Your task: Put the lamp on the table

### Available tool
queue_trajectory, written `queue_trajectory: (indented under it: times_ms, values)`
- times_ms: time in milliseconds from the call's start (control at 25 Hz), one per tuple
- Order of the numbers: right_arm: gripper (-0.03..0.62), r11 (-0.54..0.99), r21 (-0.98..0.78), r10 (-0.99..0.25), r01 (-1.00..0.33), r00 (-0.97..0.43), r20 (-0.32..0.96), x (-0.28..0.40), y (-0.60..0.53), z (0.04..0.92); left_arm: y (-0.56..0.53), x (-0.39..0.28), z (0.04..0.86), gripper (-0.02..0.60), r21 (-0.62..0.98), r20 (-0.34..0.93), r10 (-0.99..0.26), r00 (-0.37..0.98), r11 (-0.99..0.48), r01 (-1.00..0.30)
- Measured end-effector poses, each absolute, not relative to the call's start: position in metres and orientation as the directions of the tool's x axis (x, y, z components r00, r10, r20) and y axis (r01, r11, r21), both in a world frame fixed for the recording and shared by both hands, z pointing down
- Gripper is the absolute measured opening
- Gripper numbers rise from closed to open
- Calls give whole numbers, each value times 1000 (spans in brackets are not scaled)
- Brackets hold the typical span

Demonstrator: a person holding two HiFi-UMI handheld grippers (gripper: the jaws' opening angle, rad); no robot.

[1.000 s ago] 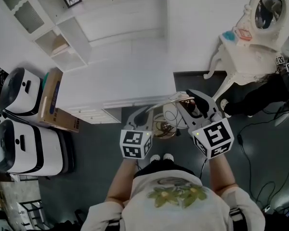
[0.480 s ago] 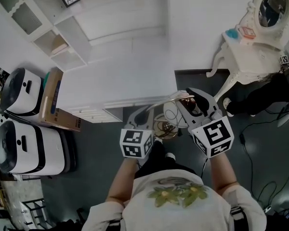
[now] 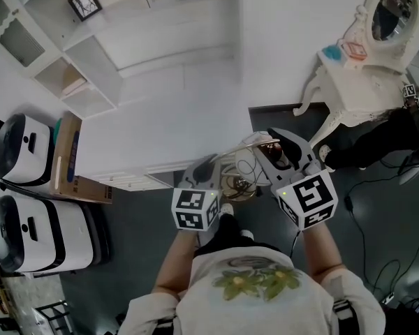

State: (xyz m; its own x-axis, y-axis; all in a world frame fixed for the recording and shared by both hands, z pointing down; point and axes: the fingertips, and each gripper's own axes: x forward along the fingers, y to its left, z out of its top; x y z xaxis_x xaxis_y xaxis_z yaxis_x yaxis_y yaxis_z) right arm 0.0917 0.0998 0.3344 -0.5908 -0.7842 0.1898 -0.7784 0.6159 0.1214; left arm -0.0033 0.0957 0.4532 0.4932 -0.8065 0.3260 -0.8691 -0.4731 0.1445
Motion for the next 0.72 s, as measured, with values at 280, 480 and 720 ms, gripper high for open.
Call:
queue_trajectory:
  times_ms: [280, 480, 720]
  values:
    - [184, 594, 134, -802, -793, -573, 166, 79, 55, 324, 45, -17, 442, 26, 129, 301, -809, 505, -490, -862]
    - [184, 582, 136, -811, -801, -562, 164, 68, 25, 322, 14, -28, 440, 28, 128, 293, -806, 514, -499, -857]
    - [184, 564, 143, -824, -814, -540, 172, 57, -1, 322, -15, -38, 440, 28, 135, 287, -797, 531, -515, -847]
